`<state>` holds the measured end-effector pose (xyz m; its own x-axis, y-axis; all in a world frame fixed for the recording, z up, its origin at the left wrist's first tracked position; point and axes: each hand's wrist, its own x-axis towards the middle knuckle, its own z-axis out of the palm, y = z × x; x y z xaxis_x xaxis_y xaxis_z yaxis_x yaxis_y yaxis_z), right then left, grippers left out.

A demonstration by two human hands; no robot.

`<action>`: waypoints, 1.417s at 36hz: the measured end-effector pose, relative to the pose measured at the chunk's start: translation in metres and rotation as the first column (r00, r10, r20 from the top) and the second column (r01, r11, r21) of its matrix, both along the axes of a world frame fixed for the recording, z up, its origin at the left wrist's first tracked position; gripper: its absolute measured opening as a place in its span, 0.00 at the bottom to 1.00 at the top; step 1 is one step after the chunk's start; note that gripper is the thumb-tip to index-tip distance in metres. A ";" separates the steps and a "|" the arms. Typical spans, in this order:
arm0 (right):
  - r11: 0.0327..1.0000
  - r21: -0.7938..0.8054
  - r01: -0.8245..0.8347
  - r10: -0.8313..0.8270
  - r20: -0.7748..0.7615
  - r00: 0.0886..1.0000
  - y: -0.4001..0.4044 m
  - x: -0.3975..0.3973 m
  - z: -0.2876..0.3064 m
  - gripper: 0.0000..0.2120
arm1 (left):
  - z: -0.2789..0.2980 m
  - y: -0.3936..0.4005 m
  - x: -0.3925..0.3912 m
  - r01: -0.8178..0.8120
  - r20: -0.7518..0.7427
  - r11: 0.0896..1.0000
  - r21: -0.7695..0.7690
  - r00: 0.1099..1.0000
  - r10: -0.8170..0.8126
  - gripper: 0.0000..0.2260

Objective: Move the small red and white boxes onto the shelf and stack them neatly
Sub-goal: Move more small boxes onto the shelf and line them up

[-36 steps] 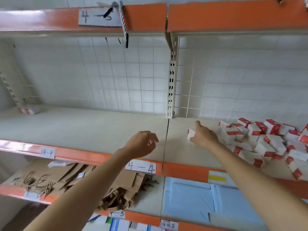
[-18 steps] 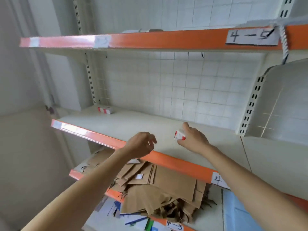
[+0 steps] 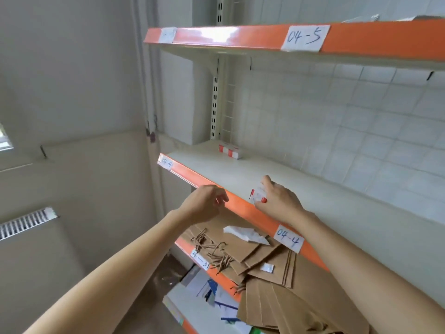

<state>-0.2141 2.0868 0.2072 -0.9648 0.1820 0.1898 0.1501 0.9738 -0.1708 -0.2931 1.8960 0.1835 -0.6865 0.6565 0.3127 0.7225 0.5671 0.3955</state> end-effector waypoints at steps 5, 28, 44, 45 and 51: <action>0.999 -0.039 -0.001 0.002 0.024 1.000 0.016 -0.052 -0.004 0.15 | -0.004 0.004 -0.031 -0.022 -0.011 1.000 -0.011 1.000 0.022 0.11; 0.783 -0.622 -0.008 -0.022 -0.041 0.999 0.090 -0.145 -0.046 0.12 | -0.004 0.077 -0.164 0.130 0.045 0.986 -0.107 0.991 -0.126 0.10; 0.613 -0.768 0.183 -0.385 -0.089 0.919 0.078 -0.153 -0.057 0.09 | -0.022 0.131 -0.216 0.279 0.418 0.942 0.185 0.845 -0.332 0.17; 0.634 -0.750 0.190 -0.407 -0.114 0.906 0.077 -0.153 -0.060 0.09 | -0.025 0.131 -0.219 0.299 0.392 0.937 0.180 0.852 -0.347 0.17; 0.686 -0.705 0.177 -0.427 -0.193 0.884 0.076 -0.151 -0.066 0.09 | -0.040 0.128 -0.232 0.374 0.301 0.896 0.237 0.849 -0.434 0.18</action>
